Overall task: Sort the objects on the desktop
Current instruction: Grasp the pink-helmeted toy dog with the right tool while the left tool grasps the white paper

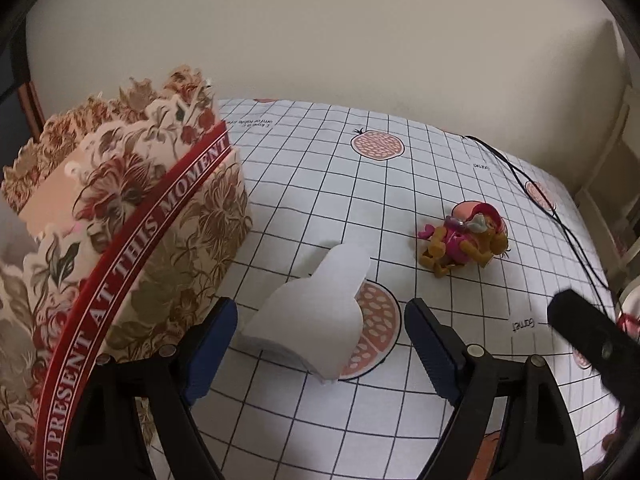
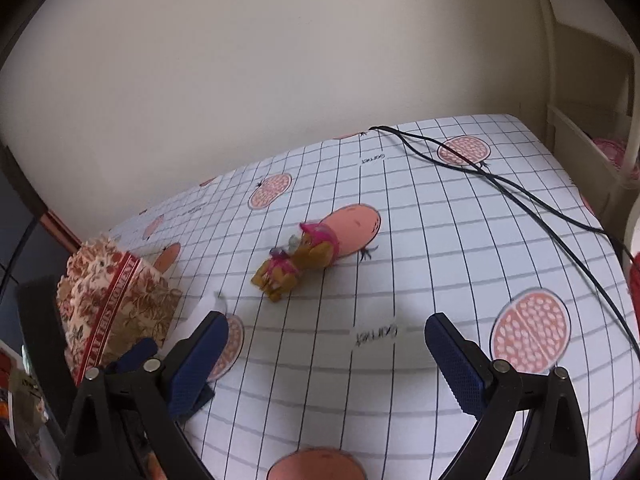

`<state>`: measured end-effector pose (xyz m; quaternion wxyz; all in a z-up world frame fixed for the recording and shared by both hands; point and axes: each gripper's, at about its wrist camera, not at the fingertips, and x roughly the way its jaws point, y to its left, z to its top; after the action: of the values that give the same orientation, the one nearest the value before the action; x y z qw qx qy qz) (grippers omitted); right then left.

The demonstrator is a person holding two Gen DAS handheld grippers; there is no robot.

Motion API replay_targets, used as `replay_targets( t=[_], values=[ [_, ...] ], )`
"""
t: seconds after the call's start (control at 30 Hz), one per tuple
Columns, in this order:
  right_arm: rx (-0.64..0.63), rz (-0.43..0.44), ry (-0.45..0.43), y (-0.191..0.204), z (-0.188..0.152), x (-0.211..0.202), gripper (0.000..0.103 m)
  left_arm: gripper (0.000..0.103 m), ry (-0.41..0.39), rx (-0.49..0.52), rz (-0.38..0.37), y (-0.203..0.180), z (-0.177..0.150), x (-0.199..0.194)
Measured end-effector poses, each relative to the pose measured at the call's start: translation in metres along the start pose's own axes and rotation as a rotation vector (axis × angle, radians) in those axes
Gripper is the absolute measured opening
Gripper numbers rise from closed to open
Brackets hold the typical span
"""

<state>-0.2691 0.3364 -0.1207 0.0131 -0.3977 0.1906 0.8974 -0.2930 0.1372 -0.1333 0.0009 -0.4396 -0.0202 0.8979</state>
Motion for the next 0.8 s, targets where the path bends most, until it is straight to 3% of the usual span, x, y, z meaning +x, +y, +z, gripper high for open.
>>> replay_targets(
  t=[0.13,0.43,0.8],
  values=[
    [-0.032,0.002,0.009,-0.001,0.018,0.014,0.100,0.086,0.004,0.033,0.022,-0.004,0.001,0.004],
    [-0.076,0.002,0.089,0.017,0.035,0.051,0.098,0.086,0.036,0.049,-0.005,-0.013,0.000,0.000],
    [-0.062,-0.019,0.156,0.024,0.038,0.088,0.074,0.085,0.025,0.063,0.084,-0.006,-0.002,0.004]
  ],
)
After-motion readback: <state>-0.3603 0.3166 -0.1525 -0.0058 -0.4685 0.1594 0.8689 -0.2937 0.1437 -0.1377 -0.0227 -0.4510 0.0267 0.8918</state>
